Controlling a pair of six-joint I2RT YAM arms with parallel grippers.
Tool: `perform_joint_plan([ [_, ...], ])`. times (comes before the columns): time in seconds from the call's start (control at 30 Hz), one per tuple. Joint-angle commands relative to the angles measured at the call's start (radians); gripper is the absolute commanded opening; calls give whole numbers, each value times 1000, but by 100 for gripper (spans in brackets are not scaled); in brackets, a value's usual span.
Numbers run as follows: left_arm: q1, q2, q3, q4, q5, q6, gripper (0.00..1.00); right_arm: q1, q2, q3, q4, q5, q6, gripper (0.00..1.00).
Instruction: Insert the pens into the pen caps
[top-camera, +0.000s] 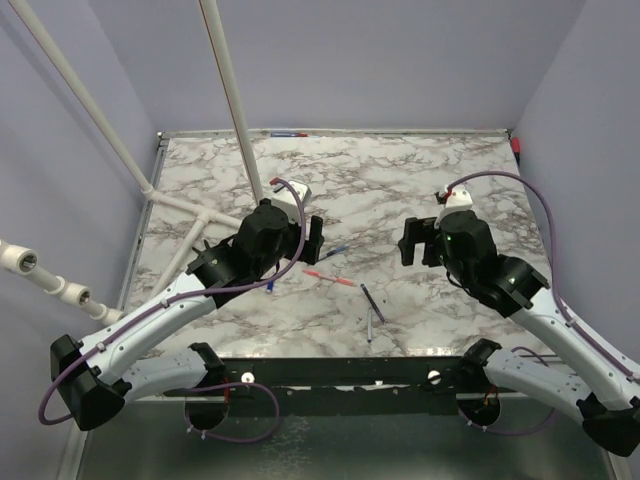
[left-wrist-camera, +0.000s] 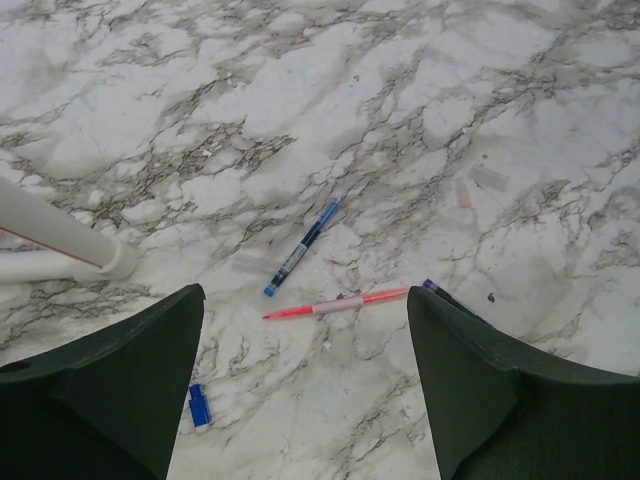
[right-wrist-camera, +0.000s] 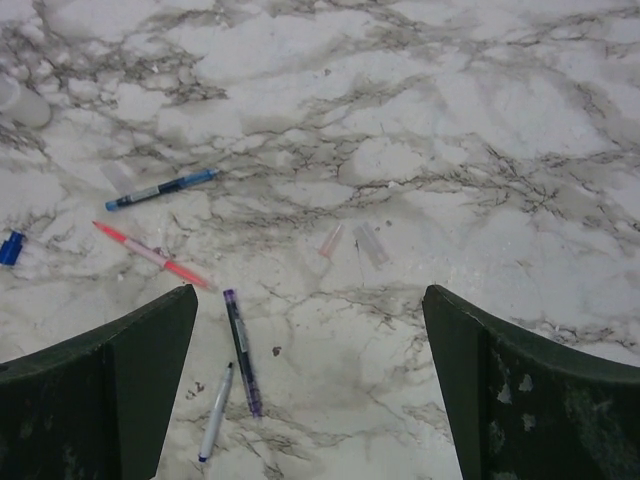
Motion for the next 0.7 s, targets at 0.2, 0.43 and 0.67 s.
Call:
perform_joint_plan([
  [0.2,-4,-24,-61,-13,-93,-26,83,3,107,-3,-83,-121,-7,89],
  [0.43,-3,-35,-72,-13,-132,-17,83,4,195,-57,-29,-252,25,74],
  [0.67,-2,-29,-74,-11,-121,-17,83,37,241,-109,16,-323,77,64],
])
